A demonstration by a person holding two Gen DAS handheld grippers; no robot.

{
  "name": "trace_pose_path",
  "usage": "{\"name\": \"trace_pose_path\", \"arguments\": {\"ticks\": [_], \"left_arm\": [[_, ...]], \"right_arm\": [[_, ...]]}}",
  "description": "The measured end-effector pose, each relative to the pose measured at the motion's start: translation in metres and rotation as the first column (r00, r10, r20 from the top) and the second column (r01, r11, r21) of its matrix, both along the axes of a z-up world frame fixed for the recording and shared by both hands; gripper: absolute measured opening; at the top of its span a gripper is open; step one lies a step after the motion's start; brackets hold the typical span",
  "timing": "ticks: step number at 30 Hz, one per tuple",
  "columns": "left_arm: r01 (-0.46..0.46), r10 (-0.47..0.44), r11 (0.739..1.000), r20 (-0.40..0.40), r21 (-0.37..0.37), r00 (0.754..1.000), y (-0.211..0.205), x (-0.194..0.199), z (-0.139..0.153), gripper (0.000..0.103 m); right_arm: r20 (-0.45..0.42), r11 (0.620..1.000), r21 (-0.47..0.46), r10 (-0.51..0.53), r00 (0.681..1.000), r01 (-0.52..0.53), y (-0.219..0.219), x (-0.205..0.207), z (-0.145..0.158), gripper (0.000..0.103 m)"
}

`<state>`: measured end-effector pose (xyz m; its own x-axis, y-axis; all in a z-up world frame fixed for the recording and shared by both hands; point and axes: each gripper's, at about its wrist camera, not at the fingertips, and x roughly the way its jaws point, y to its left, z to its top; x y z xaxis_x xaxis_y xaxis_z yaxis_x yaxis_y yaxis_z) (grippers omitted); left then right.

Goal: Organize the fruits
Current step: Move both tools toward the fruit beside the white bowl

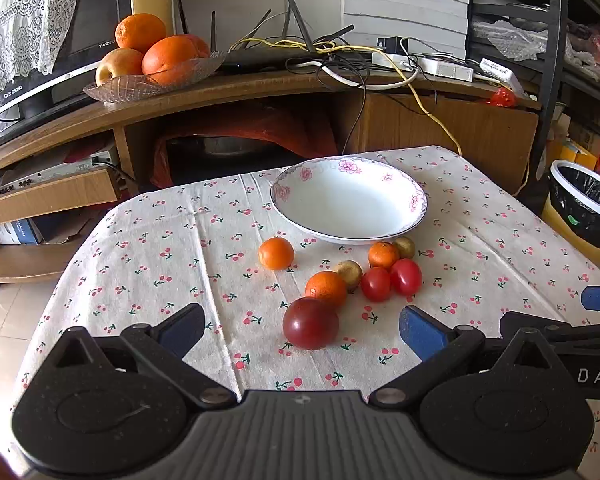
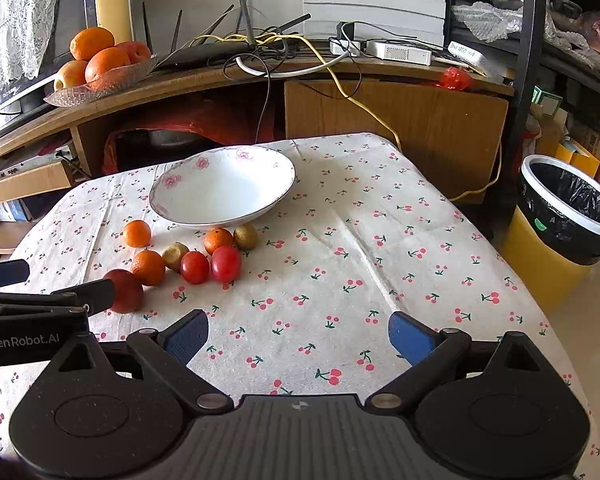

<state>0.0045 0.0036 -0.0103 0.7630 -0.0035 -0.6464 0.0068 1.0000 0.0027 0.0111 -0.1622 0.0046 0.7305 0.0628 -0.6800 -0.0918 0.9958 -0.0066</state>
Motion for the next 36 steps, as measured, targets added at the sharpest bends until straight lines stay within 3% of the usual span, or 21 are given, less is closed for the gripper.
{"name": "trace_pose_path", "arguments": {"ticks": [22,36], "left_arm": [[-0.002,0.002,1.0,-0.013,-0.006,1.0,0.003,0.0,-0.003,0.103],[0.01,-0.011,1.0,-0.05,-0.023,0.999,0.013,0.01,-0.018,0.103]], "right_arm": [[-0.017,1.0,0.015,0.01,1.0,-0.009,0.002,0.001,-0.005,0.091],[-0.062,0.997,0.029,0.069,0.996,-0.068,0.01,0.016,-0.016,0.086]]}}
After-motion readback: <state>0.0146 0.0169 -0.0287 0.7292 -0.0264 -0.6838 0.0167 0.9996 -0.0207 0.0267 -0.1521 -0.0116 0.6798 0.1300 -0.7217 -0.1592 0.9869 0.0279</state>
